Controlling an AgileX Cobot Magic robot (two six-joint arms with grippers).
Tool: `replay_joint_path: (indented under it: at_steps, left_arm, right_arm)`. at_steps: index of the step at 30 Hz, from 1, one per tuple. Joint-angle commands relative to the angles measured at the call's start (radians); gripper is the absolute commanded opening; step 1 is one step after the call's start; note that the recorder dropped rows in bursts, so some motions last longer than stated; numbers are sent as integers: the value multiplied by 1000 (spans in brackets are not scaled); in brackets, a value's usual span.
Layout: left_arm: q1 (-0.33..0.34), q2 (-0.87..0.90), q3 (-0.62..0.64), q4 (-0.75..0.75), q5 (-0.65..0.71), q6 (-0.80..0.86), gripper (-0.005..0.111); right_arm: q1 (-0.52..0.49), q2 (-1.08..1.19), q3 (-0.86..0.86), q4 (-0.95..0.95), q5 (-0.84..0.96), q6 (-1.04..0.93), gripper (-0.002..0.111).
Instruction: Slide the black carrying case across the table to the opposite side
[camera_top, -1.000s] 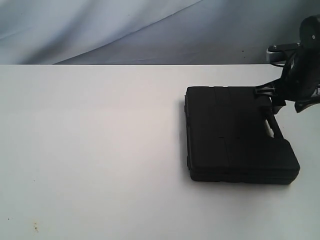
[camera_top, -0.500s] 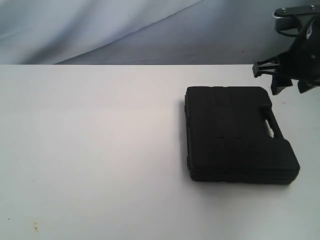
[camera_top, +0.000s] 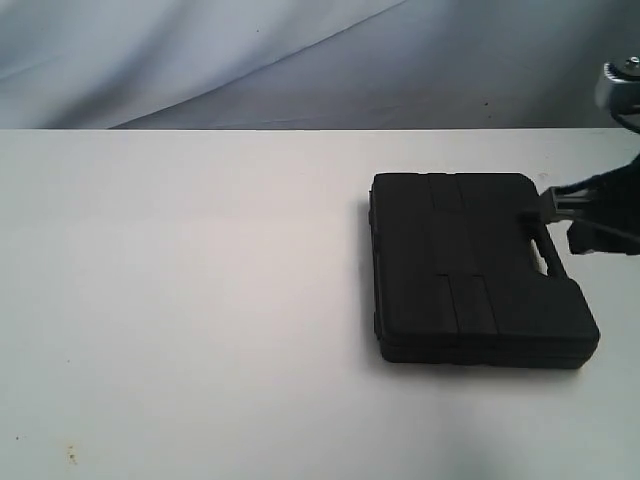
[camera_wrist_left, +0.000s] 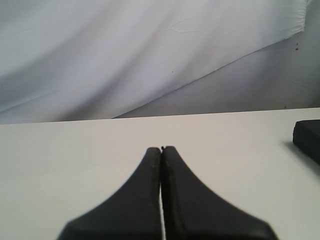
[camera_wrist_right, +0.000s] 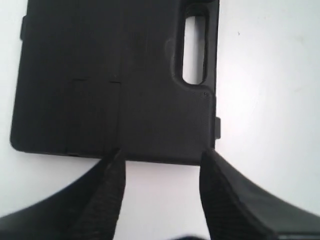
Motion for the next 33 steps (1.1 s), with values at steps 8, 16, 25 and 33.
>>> replay_joint_path:
  at_steps: [8,16,25,33]
  left_arm:
    - [2,-5,4,0,-5,-9,0]
    - [2,-5,4,0,-5,-9,0]
    - [2,-5,4,0,-5,-9,0]
    - [2,-5,4,0,-5,-9,0]
  right_arm:
    - [3,-328,273,38,-136,17,29]
    - [3,-511,369,38,-145,27,18]
    - [3,-675,452,57,-143,27,7]
    - [3,-800,490,64,-179,37,0]
